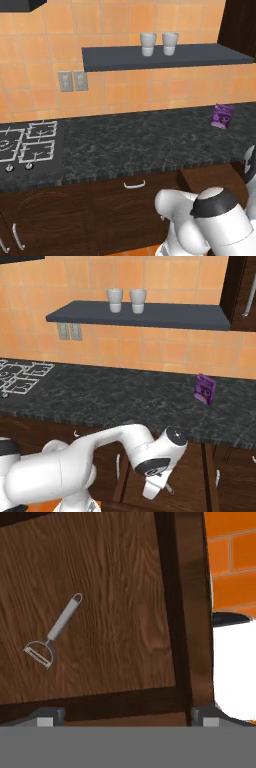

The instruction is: Pick the peeler from the drawer and place it on the counter.

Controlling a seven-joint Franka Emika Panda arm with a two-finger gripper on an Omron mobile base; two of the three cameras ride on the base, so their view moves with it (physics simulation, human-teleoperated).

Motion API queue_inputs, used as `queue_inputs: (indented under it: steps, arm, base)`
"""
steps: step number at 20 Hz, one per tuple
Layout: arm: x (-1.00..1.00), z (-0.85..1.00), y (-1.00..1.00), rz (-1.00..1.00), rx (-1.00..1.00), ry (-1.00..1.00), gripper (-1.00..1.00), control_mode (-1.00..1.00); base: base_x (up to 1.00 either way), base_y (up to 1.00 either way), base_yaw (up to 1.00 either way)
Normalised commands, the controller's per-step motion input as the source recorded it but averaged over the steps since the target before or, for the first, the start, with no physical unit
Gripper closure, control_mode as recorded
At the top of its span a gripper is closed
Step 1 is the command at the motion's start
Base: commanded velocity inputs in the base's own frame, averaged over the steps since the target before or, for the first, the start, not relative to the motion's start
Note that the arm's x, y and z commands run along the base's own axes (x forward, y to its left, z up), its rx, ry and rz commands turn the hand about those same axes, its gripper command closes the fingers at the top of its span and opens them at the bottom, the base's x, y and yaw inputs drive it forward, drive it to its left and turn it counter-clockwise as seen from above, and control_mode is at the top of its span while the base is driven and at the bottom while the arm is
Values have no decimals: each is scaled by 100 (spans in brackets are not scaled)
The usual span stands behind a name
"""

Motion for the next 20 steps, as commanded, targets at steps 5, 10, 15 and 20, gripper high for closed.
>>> queue_inputs:
  steps: [5, 10, 15, 20]
  arm:
    - [22, -43, -3, 0, 8, 0, -100, -100]
    - [54, -20, -7, -2, 7, 7, -100, -100]
    - [31, -36, -24, -3, 2, 17, -100, -100]
    - [2, -67, -31, -4, 0, 12, -100, -100]
  base:
    - [0, 0, 0]
    - [0, 0, 0]
    - [0, 0, 0]
    - [0, 0, 0]
